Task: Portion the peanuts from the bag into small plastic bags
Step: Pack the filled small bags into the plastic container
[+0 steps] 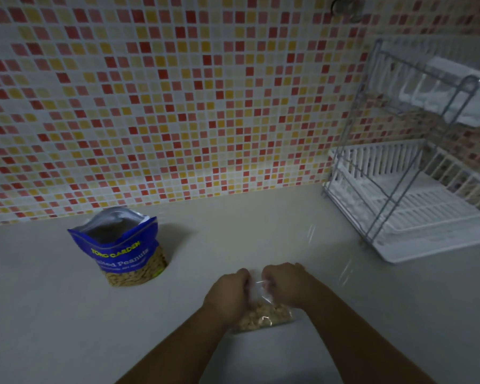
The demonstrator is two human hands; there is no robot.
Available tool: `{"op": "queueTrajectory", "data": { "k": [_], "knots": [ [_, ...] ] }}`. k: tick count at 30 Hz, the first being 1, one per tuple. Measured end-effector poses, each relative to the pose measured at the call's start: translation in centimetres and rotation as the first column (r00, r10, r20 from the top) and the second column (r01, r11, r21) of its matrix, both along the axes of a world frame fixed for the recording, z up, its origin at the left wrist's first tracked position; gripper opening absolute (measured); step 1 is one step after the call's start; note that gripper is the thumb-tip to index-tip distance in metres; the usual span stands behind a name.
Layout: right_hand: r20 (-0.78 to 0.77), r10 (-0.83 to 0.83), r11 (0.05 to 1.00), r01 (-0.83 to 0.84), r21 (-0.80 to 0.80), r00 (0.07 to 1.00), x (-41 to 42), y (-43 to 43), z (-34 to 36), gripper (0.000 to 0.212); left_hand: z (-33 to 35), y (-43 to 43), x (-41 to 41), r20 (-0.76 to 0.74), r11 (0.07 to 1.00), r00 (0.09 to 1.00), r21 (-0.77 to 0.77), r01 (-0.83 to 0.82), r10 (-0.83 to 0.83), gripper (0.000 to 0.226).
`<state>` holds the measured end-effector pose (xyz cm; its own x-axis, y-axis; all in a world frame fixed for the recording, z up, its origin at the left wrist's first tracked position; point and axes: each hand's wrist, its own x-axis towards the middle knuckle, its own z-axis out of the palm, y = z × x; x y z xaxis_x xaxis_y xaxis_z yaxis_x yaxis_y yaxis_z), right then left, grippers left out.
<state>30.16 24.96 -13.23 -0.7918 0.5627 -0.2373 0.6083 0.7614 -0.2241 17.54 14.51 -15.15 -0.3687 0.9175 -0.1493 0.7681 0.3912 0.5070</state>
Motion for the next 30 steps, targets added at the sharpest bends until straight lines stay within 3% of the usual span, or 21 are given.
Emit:
{"op": "queueTrajectory", "data": {
  "k": [3,5,9,12,16,19,24,30],
  "knots": [
    [-0.076,0.048,0.971,-0.029,0.236,0.996,0.3,-0.1,-0.9,0.026,-1.0,-0.3,0.3,-0.244,0.997,0.969,0.062,0.045,-0.028,0.029],
    [-0.180,0.041,0.954,0.015,0.300,0.983,0.5,0.0,-1.2,0.030,-1.3,-0.7,0.1,-0.313,0.989,0.950,0.139,0.051,-0.005,0.036],
    [-0.223,0.077,0.937,0.006,0.351,0.972,1.0,-0.1,-1.5,0.025,-1.6,-1.1,0.1,-0.349,0.966,0.935,0.212,0.148,-0.067,0.040],
    [-0.170,0.077,0.926,-0.007,0.377,0.982,1.4,0.1,-2.4,0.018,-1.9,-1.3,0.1,-0.391,0.971,0.914,0.154,0.182,-0.109,0.013],
    [-0.149,0.064,0.920,0.000,0.393,0.987,1.8,0.0,-3.2,0.011,-3.4,-1.3,-0.3,-0.432,0.983,0.894,0.074,0.167,-0.120,0.023],
    [-0.130,0.033,0.910,0.024,0.414,0.991,1.5,-0.5,-3.9,0.021,-3.6,-1.6,-0.3,-0.430,0.986,0.895,0.054,0.155,-0.117,0.022],
    [-0.178,0.051,0.903,0.031,0.429,0.983,0.2,-2.0,-4.0,0.014,-3.7,-2.9,-1.4,-0.420,0.992,0.905,0.061,0.110,-0.075,0.018],
    [-0.205,0.084,0.895,0.017,0.445,0.975,-1.2,-3.4,-4.6,0.022,-3.7,-4.7,-3.0,-0.424,0.993,0.904,0.069,0.097,-0.059,0.022]
  ]
}}
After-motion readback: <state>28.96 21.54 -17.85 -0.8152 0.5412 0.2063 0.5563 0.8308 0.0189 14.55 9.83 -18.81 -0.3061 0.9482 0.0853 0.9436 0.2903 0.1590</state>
